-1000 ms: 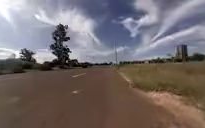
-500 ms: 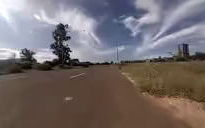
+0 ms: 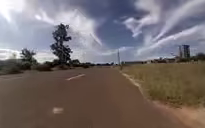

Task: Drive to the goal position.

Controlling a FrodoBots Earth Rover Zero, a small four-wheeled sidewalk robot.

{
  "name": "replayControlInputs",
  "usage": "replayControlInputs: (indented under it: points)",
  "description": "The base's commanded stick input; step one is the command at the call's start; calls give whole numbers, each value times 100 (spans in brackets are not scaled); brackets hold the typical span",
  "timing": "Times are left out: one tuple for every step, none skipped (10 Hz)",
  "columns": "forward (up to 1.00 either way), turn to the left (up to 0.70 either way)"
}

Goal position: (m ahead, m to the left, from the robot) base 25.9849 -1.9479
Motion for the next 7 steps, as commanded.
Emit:
replayControlInputs:
  points:
    - [100,0]
    - [100,0]
    - [100,0]
    - [100,0]
    - [100,0]
    - [100,0]
    - [100,0]
